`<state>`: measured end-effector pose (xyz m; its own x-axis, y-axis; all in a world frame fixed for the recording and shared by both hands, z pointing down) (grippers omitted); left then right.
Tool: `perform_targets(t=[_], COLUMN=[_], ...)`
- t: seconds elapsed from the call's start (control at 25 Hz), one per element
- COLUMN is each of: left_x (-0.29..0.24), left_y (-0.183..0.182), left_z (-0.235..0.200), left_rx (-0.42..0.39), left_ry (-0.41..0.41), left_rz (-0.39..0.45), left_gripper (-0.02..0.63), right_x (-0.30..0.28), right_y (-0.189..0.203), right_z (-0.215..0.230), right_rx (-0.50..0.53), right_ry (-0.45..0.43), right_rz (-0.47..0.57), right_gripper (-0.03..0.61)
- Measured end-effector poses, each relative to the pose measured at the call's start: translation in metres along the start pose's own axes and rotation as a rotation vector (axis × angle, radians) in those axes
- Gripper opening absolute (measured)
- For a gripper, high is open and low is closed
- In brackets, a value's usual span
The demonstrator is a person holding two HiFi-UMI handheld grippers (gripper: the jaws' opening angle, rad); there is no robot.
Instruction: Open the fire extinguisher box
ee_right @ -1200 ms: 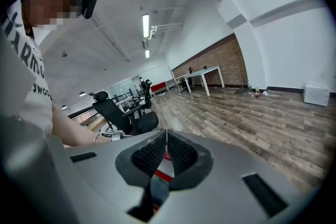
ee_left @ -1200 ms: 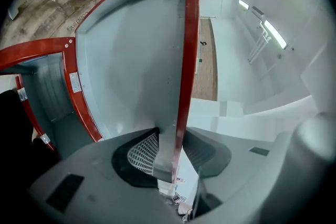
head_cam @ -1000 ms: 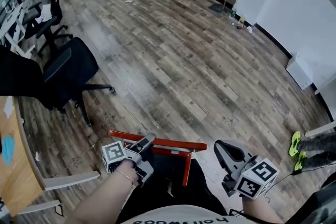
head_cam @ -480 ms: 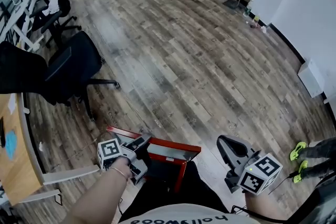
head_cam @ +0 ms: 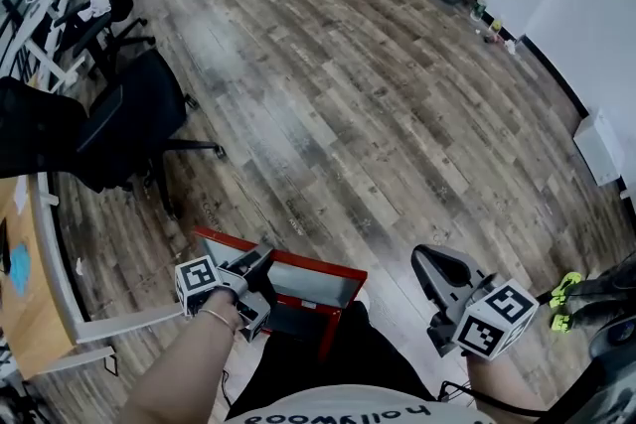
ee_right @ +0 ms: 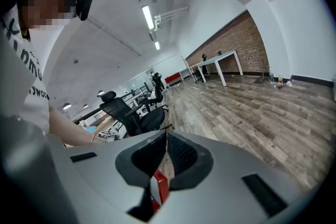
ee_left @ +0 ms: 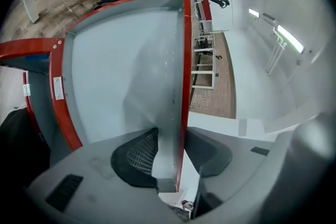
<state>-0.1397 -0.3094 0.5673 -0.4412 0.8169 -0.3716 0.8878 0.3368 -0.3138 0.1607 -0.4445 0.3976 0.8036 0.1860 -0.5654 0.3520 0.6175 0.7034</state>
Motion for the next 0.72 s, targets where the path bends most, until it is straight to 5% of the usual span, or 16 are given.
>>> perform_targets(t=[0.72], left_x=[-0.045], left_y=[-0.011], left_z=[-0.004], left_rx=[0.076], left_ry=[-0.153], left_rz=[0.244], left_gripper=[0.157], right_x=[0.011], right_y=[0.009], right_z=[0.062], right_rx=[-0.022], right_ry=[-0.029], right_rz=[-0.070], right_gripper=[0.011])
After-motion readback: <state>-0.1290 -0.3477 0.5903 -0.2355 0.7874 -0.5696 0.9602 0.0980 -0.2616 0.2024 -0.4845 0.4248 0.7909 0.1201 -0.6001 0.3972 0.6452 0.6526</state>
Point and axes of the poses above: the fingertips, and each gripper's own axes: x backward along the fingers, z to its right, y out of its underside, the point moved 7 cm from there along x, backward along the fingers, and after that the axes turned 11 degrees about -z, right-handed, at the moved point
